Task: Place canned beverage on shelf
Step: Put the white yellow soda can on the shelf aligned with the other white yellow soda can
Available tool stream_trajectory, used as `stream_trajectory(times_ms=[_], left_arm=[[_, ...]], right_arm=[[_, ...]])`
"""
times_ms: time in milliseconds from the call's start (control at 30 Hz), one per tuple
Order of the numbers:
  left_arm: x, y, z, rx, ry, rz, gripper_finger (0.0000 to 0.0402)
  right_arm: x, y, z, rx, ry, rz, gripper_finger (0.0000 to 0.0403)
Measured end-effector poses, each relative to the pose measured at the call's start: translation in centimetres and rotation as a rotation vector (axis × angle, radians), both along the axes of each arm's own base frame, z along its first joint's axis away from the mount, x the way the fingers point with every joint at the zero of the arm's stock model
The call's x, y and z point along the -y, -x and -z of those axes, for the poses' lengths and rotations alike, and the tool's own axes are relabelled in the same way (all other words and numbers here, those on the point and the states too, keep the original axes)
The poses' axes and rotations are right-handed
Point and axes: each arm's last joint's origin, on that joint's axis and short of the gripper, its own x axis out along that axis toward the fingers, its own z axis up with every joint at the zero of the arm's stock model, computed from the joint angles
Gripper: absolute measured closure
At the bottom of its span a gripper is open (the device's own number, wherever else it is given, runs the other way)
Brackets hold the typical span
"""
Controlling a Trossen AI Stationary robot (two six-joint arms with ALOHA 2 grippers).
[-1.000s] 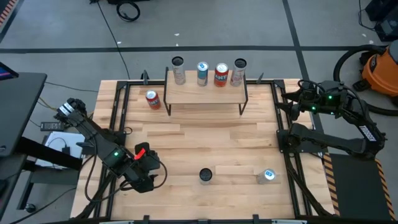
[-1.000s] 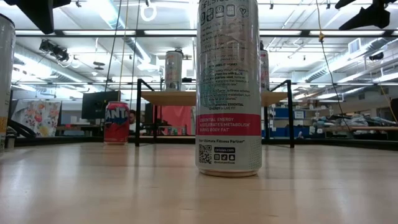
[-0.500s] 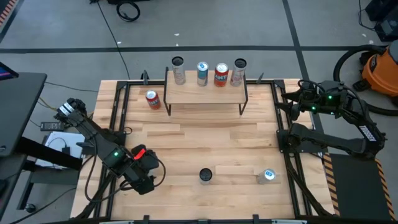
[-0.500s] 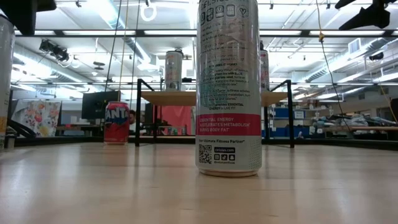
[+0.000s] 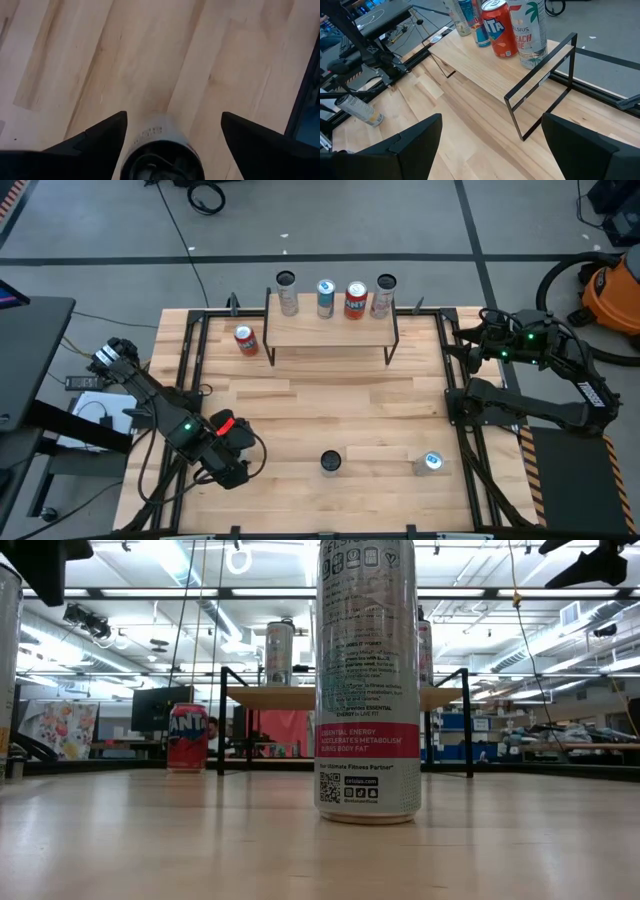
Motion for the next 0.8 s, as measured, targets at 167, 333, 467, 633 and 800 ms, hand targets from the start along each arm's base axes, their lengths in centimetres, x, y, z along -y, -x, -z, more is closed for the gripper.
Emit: stream_trajectory(times_ms=[167,333,467,633,800], left_arm=[[-0.09,-0.12,-0.01,0.005,0.001,-0.005,0.0067],[-0.02,-0.26,-0.07,0.018,-0.060,0.133,0.0067],[0.16,-0.50,-0.17,0.043,-0.098,0.245,0.0067],[0.43,-0.96,-0.41,0.110,-0.095,0.236,0.0067],[0.49,-1.03,-0.45,0.121,-0.086,0.225,0.0067]], right_arm=[[0.00,0.00,0.00,0.000,0.000,0.000,0.0050],[0.00,-0.01,0.00,0.000,0.000,0.000,0.0050],[0.00,0.00,0.00,0.000,0.000,-0.001,0.0050],[0.00,-0.01,0.00,0.004,-0.008,0.003,0.0050],[0.00,0.00,0.00,0.008,-0.016,0.007,0.0050]])
